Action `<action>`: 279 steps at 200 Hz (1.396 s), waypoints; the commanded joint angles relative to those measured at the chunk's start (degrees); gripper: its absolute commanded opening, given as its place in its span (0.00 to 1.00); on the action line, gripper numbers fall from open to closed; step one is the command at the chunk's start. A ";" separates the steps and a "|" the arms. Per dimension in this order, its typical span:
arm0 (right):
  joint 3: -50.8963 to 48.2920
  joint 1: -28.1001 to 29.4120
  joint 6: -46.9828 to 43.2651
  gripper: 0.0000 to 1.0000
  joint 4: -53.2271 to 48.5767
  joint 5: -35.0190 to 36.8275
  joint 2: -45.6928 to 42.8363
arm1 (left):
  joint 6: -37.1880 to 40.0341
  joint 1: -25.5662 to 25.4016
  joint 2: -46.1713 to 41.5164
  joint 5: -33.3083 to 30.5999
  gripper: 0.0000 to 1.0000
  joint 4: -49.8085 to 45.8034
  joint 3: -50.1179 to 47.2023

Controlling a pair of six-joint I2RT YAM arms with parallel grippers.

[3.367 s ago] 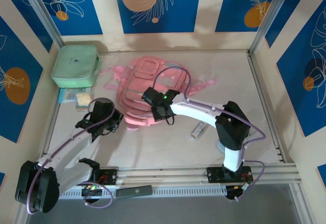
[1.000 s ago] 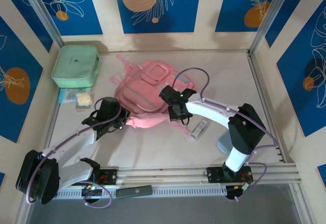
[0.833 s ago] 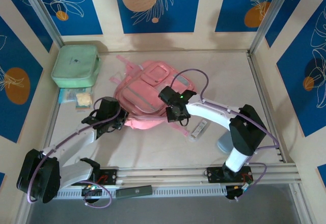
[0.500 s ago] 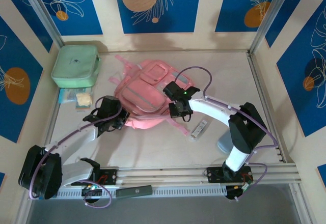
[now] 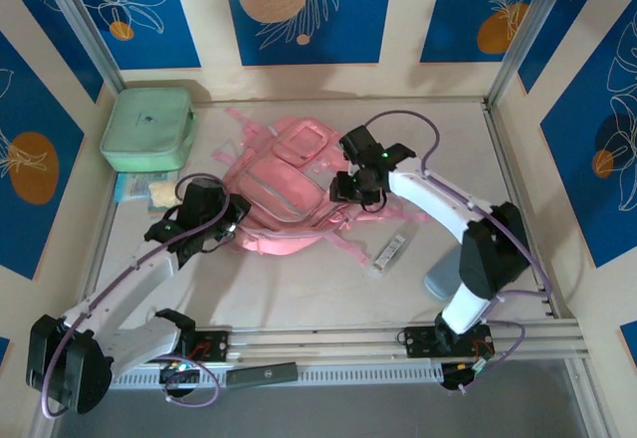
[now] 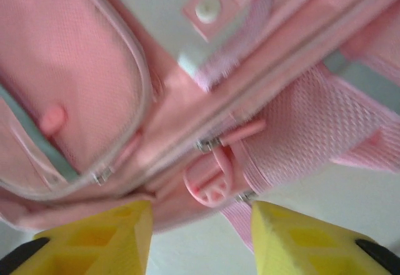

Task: Pack the student bag
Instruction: Rotate the student bag at the center of the table.

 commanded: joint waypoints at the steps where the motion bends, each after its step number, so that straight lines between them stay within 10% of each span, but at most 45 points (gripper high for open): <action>1: 5.61 -0.57 3.33 0.50 -2.27 -2.90 5.71 | 1.43 -2.67 3.01 -1.93 0.41 -0.18 3.58; 179: 10.20 -3.28 13.25 0.56 5.06 -1.05 20.58 | 2.98 -1.04 16.54 -2.80 0.41 6.66 2.35; 279: -2.27 -4.63 13.31 0.00 19.99 -11.13 11.19 | 9.33 6.54 29.31 1.33 0.39 12.85 10.58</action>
